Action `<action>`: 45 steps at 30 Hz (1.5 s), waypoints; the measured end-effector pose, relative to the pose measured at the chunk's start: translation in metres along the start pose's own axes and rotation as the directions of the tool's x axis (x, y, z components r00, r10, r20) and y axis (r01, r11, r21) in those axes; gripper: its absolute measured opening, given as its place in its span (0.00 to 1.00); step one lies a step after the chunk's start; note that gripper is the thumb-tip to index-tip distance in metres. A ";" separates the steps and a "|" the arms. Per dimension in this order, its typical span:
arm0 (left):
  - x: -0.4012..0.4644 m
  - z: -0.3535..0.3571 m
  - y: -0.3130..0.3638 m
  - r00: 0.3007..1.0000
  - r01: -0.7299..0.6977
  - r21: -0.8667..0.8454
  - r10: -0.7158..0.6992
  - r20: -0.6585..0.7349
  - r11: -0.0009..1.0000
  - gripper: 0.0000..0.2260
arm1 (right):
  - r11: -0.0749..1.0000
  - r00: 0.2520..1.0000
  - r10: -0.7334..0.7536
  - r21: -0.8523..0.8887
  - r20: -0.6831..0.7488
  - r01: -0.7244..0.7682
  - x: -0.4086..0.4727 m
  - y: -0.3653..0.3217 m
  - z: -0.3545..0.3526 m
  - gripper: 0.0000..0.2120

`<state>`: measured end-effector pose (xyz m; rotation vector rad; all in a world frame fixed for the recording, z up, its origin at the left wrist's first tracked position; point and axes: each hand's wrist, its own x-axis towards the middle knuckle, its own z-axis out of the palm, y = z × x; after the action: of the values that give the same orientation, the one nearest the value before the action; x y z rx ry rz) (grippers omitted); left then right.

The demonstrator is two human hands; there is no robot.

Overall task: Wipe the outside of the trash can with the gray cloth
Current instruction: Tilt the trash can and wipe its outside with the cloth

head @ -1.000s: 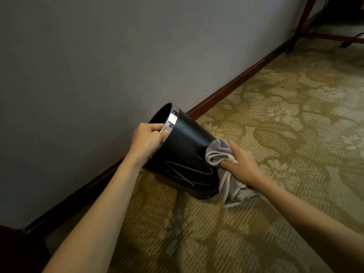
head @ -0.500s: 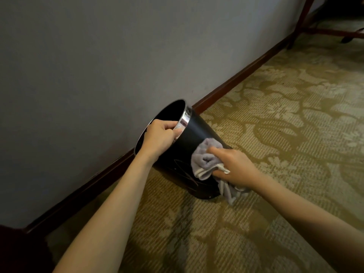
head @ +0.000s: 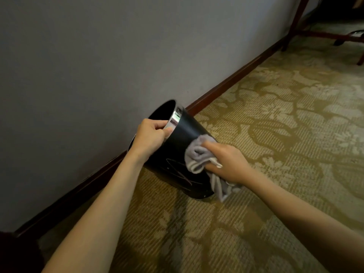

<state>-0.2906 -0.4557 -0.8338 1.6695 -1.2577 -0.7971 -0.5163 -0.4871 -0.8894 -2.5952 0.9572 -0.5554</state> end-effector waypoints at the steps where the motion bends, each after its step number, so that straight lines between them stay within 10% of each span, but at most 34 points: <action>1: -0.001 0.002 0.001 1.000 -0.008 0.015 0.008 0.006 1.000 0.13 | 0.999 0.998 -0.049 0.009 -0.036 0.049 0.011 -0.012 -0.003 0.15; 16: 0.001 -0.042 -0.020 0.990 0.100 -0.033 -0.103 -0.097 0.994 0.11 | 0.981 0.956 0.175 -0.124 0.237 -0.149 -0.042 0.021 0.035 0.19; 30: -0.001 -0.027 -0.021 0.994 0.082 -0.061 -0.086 -0.074 0.995 0.07 | 0.996 0.996 -0.085 -0.042 -0.008 0.085 0.035 -0.070 0.035 0.19; 45: 0.007 -0.016 -0.009 0.998 0.069 -0.064 -0.069 -0.003 0.996 0.13 | 0.913 0.962 0.015 -0.396 0.274 0.099 -0.048 0.013 0.051 0.24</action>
<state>-0.2716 -0.4570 -0.8353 1.6698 -1.1649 -0.8652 -0.5336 -0.4558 -0.9516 -2.9588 1.0110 0.0068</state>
